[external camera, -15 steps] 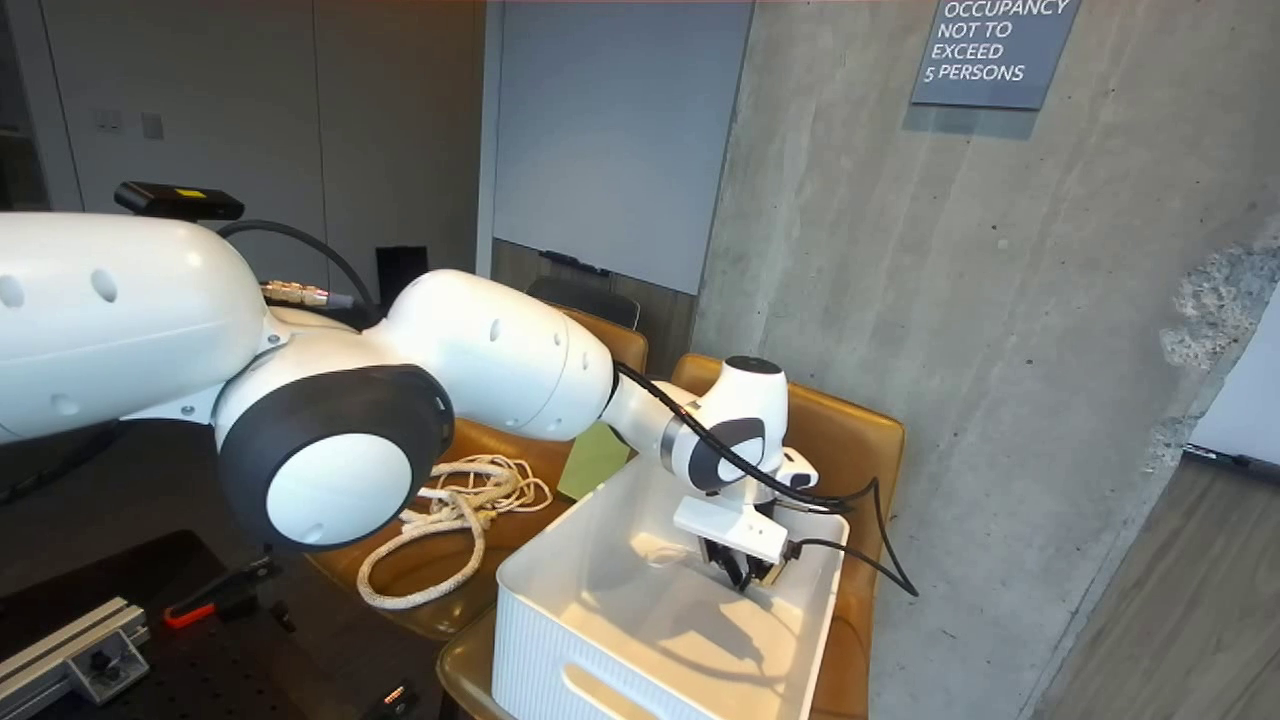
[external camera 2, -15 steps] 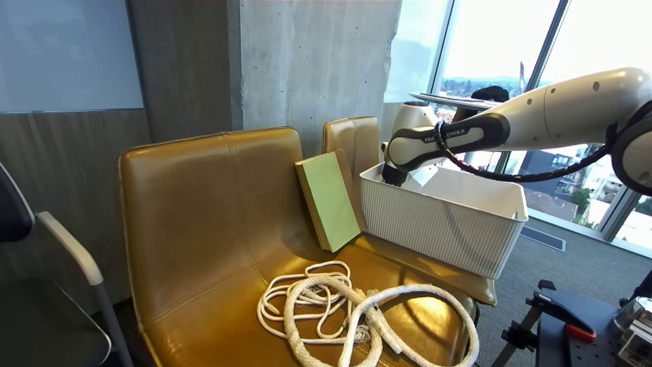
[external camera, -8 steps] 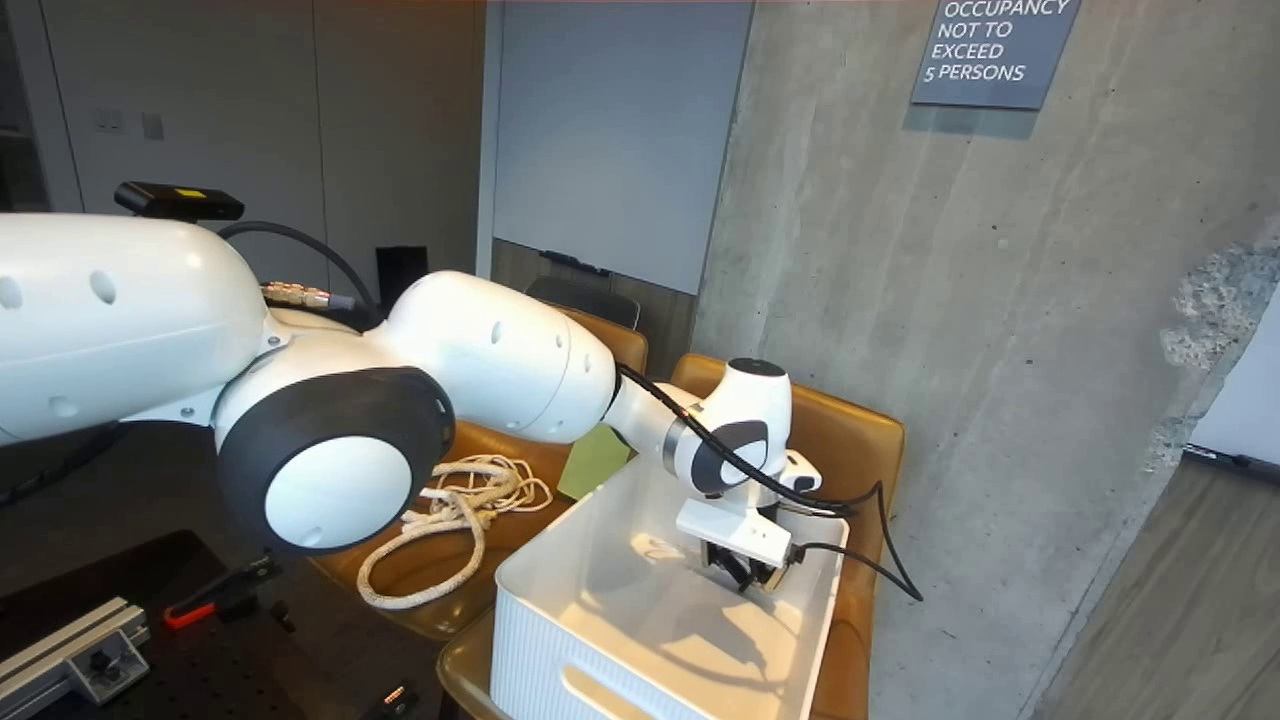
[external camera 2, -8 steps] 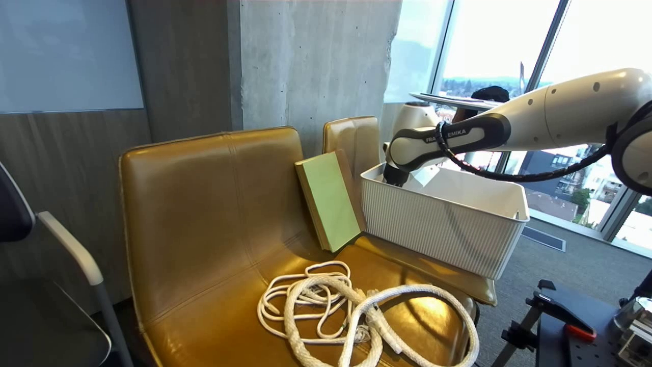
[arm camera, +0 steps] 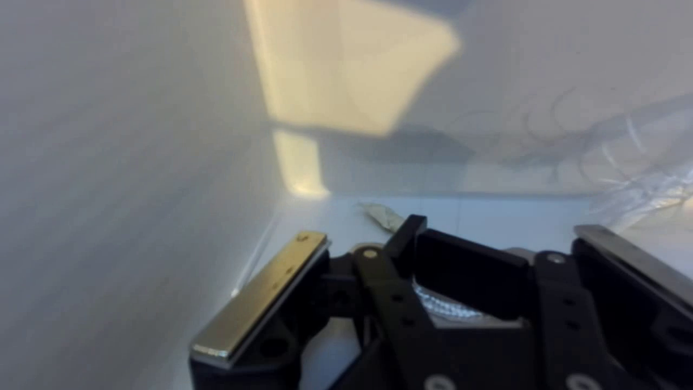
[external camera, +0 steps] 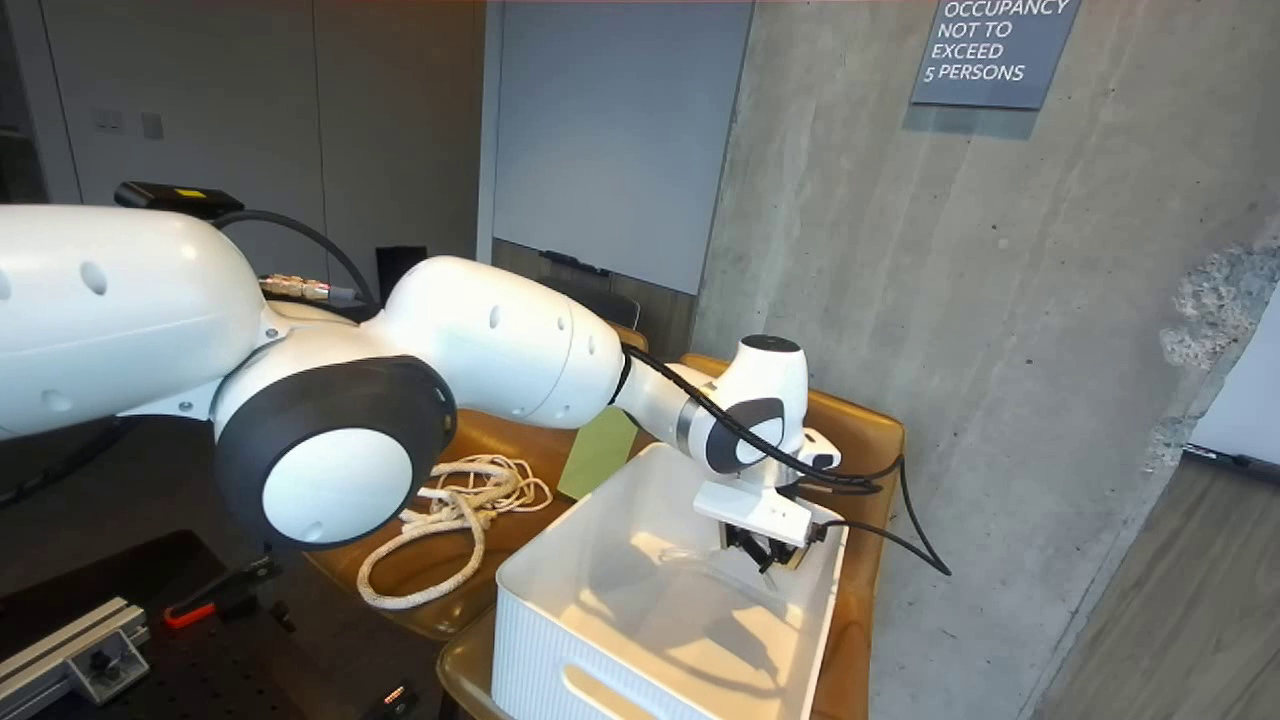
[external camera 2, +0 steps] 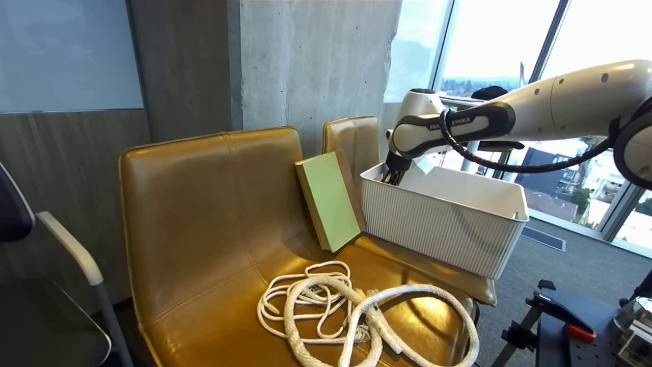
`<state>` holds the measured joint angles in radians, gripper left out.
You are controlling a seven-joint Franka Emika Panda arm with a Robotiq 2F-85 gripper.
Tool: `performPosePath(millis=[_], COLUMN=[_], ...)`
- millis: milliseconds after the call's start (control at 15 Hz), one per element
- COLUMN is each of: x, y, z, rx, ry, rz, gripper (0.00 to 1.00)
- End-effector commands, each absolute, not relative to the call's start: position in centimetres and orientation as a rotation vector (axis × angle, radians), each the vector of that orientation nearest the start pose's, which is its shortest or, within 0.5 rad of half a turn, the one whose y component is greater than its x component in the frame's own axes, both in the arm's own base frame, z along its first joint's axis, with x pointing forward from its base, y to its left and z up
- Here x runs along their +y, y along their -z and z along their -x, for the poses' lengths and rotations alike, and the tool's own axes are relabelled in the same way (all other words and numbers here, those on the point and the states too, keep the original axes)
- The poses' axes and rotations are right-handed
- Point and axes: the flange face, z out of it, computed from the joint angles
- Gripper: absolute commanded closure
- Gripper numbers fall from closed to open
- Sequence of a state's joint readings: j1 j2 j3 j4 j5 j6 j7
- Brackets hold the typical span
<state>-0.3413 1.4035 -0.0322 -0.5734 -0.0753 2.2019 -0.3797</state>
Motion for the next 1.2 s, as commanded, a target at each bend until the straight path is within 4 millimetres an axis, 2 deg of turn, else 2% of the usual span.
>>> performPosePath(millis=[0, 533, 1133], x=[-28.6, -28.1, -25.0], y=[-17.3, -21.7, -27.5], z=[-77.4, -78.2, -79.7], rx=[-0.169, -0.220, -0.317], ry=[0.287, 0.331, 0.386], rz=[3.307, 3.339, 3.402], gripper=[1.00, 1.00, 1.00])
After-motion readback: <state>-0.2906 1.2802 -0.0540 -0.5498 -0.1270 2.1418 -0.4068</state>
